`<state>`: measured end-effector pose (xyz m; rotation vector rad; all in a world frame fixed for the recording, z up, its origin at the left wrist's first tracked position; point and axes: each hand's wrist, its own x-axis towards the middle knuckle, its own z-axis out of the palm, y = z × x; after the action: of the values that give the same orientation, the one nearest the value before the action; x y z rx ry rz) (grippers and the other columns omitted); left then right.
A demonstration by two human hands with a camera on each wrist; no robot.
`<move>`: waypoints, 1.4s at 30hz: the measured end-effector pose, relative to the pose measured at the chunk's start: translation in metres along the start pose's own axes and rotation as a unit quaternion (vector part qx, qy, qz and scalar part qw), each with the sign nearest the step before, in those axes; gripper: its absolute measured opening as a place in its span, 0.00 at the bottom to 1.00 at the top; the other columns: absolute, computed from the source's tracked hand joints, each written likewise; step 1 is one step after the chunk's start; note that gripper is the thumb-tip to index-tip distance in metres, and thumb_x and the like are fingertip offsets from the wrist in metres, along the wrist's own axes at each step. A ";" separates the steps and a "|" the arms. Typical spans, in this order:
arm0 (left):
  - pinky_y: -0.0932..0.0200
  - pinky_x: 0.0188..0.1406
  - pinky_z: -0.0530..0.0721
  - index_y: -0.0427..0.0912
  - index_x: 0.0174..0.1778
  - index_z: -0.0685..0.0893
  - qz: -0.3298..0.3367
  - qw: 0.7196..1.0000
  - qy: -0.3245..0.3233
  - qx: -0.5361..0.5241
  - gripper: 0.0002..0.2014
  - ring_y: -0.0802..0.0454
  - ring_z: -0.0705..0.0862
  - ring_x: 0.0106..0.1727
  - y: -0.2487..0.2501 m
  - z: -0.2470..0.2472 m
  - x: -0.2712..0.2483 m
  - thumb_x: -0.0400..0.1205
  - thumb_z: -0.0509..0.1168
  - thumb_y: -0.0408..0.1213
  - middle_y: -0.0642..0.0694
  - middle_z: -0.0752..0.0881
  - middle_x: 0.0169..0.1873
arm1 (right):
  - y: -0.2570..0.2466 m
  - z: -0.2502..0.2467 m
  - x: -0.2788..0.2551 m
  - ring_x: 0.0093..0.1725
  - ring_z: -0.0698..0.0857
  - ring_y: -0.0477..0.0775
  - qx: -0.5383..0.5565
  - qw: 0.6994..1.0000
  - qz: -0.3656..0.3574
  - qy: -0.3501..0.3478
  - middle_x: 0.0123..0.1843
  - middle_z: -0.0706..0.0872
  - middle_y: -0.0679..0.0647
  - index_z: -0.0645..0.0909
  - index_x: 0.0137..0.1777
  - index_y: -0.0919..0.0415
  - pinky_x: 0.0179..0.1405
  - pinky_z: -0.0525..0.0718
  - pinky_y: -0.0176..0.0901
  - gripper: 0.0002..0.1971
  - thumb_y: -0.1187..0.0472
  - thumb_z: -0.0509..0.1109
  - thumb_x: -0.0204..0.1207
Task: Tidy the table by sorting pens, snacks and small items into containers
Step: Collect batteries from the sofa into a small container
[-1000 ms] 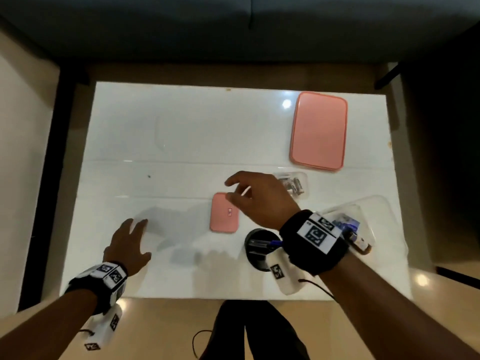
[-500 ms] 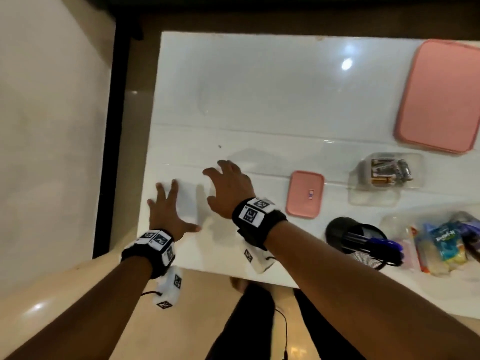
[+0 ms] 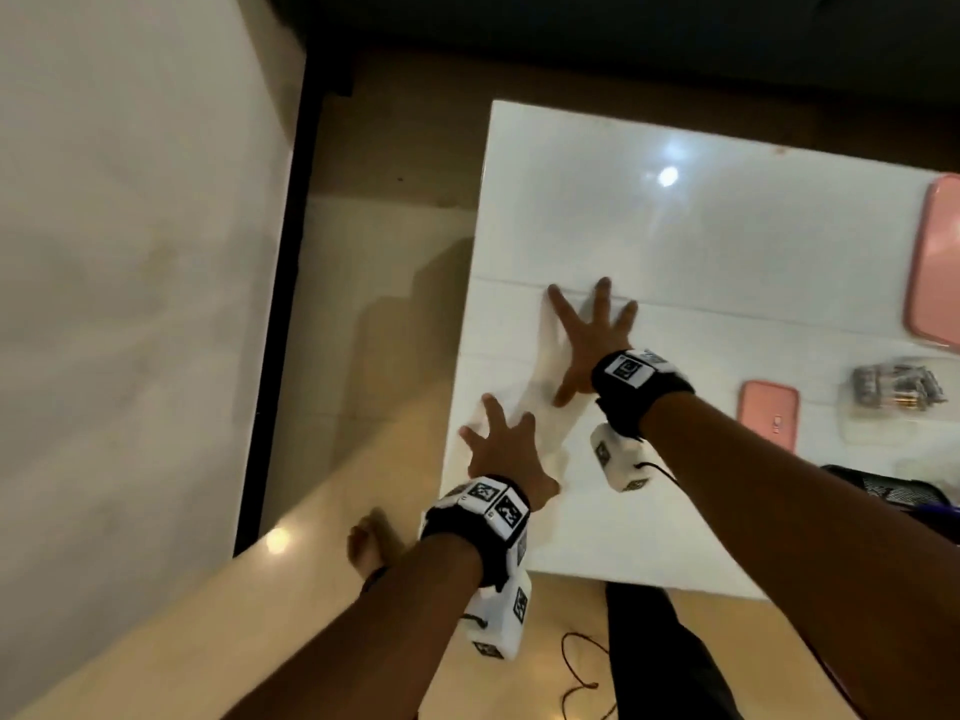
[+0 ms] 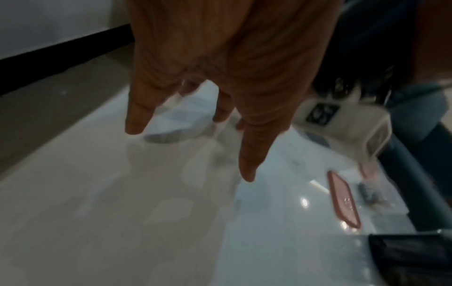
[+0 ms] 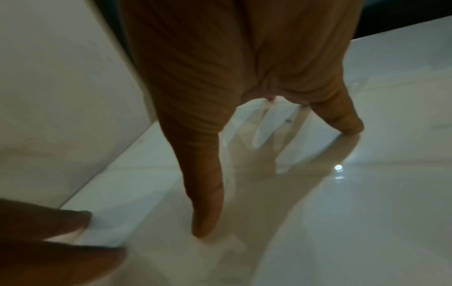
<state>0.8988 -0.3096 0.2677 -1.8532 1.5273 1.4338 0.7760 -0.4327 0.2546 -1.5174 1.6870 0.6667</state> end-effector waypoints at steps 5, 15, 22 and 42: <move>0.54 0.61 0.83 0.46 0.60 0.84 0.035 0.963 0.002 -0.268 0.16 0.46 0.86 0.55 -0.083 -0.078 0.003 0.77 0.73 0.44 0.47 0.87 0.49 | -0.019 -0.008 0.001 0.77 0.26 0.83 -0.039 0.997 0.056 -0.023 0.77 0.11 0.55 0.23 0.77 0.26 0.69 0.59 0.87 0.79 0.58 0.91 0.51; 0.56 0.51 0.83 0.53 0.38 0.84 0.028 0.972 0.118 -0.200 0.06 0.47 0.86 0.42 -0.143 -0.211 0.059 0.76 0.71 0.36 0.53 0.84 0.31 | -0.031 -0.021 0.009 0.73 0.22 0.88 -0.028 0.994 0.087 -0.064 0.70 0.05 0.58 0.14 0.71 0.28 0.70 0.59 0.87 0.85 0.48 0.92 0.44; 0.60 0.48 0.80 0.52 0.47 0.84 0.083 0.992 0.066 -0.074 0.05 0.54 0.84 0.39 -0.094 -0.293 0.121 0.78 0.70 0.38 0.55 0.84 0.33 | -0.031 -0.038 0.004 0.76 0.21 0.81 0.031 0.994 0.075 -0.080 0.68 0.03 0.51 0.12 0.62 0.20 0.66 0.57 0.92 0.82 0.57 0.92 0.49; 0.54 0.59 0.77 0.43 0.57 0.86 0.240 0.952 0.157 0.104 0.13 0.42 0.83 0.56 0.212 -0.648 0.346 0.77 0.72 0.37 0.40 0.84 0.54 | -0.046 -0.213 0.083 0.69 0.82 0.49 0.234 0.953 0.048 -0.185 0.78 0.76 0.50 0.75 0.63 0.29 0.68 0.75 0.38 0.33 0.18 0.63 0.58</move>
<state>0.9902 -1.0670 0.3223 -1.7138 2.3135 1.1251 0.7797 -0.6580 0.3155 -0.9181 1.4994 0.5129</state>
